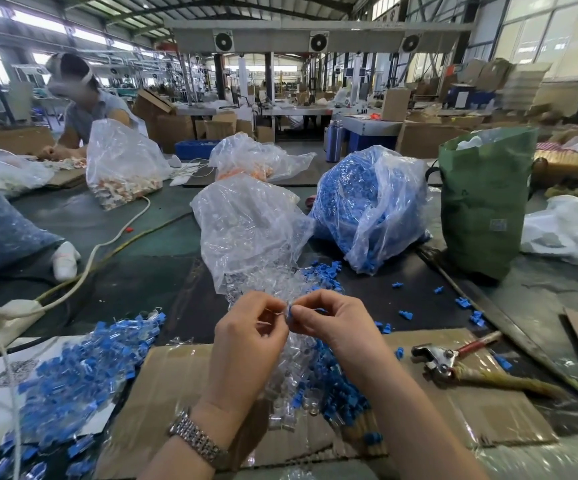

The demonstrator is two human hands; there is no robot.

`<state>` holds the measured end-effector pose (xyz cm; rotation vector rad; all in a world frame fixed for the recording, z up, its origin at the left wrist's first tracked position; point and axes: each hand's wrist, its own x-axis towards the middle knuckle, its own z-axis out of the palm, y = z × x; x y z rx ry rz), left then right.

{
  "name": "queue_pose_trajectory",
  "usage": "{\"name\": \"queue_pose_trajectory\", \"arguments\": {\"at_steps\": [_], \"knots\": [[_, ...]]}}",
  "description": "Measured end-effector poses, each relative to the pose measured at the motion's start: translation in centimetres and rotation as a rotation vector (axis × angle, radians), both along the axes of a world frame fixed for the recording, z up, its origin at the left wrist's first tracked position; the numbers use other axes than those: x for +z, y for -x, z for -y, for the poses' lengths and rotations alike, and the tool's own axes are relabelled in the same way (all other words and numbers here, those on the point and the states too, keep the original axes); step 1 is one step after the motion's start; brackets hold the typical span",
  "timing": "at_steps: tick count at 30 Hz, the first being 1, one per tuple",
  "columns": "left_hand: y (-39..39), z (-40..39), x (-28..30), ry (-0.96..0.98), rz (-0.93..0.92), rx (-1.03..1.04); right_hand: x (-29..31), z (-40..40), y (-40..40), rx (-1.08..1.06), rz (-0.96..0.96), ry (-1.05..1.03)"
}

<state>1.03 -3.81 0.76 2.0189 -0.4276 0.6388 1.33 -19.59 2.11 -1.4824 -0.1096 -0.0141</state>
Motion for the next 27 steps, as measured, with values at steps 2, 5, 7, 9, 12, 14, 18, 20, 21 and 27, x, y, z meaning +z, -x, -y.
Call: {"name": "queue_pose_trajectory", "arguments": {"at_steps": [2, 5, 7, 9, 12, 14, 18, 20, 21, 27], "knots": [[-0.2, -0.2, 0.1, 0.287, -0.277, -0.119, 0.2, 0.3, 0.0, -0.007, 0.021, -0.009], [-0.5, -0.8, 0.4, 0.584, -0.625, -0.41, 0.5, 0.7, 0.1, 0.025, 0.045, -0.023], [-0.6, -0.9, 0.5, 0.681, -0.694, -0.5, 0.6, 0.7, 0.2, 0.02, 0.074, 0.003], [-0.7, -0.9, 0.5, 0.759, -0.728, -0.534, 0.5, 0.5, 0.2, -0.001, 0.104, 0.053], [-0.9, -1.0, 0.5, 0.842, -0.754, -0.495, 0.5, 0.5, 0.1, -0.022, 0.119, 0.142], [-1.0, -1.2, 0.6, 0.874, -0.759, -0.48, 0.5, 0.8, 0.1, -0.005, 0.135, 0.175], [-1.0, -1.5, 0.7, 0.924, -0.799, -0.504, 0.7, 1.3, 0.2, 0.058, 0.197, 0.265], [-1.1, -1.5, 0.5, 0.914, -0.802, -0.503, 0.6, 1.5, 0.2, 0.065, 0.215, 0.346], [-1.1, -1.5, 0.4, 0.901, -0.801, -0.497, 0.6, 1.5, 0.2, 0.058, 0.222, 0.384], [-1.4, -1.4, -0.2, 0.829, -0.803, -0.492, 0.3, 1.3, 0.2, 0.023, 0.28, 0.487]]}}
